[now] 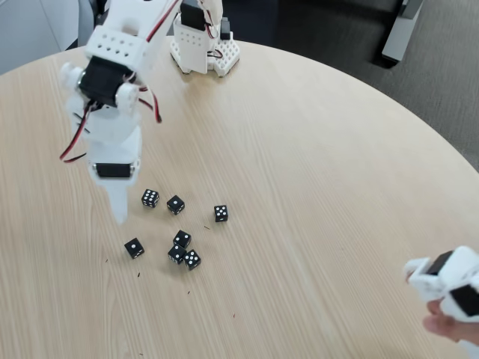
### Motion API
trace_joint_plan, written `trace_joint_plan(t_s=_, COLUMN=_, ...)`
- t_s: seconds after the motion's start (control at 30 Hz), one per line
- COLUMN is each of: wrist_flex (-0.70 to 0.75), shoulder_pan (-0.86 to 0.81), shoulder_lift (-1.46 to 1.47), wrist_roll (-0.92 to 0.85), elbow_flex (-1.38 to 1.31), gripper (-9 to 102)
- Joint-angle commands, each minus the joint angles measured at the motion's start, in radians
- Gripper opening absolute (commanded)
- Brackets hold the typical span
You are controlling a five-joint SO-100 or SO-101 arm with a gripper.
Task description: Pick up the dice with number 6
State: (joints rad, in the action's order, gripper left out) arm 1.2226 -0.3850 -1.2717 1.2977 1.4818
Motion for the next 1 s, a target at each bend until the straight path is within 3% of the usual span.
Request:
trace_joint_plan(t_s=0.0, wrist_flex=-0.011, shoulder_pan=0.008, shoulder_lift=-0.006, wrist_roll=0.009, elbow_flex=-0.017, gripper=27)
trace_joint_plan(t_s=0.97, wrist_flex=0.115, shoulder_pan=0.048, shoulder_lift=0.094, wrist_roll=-0.066, elbow_flex=-0.018, gripper=27)
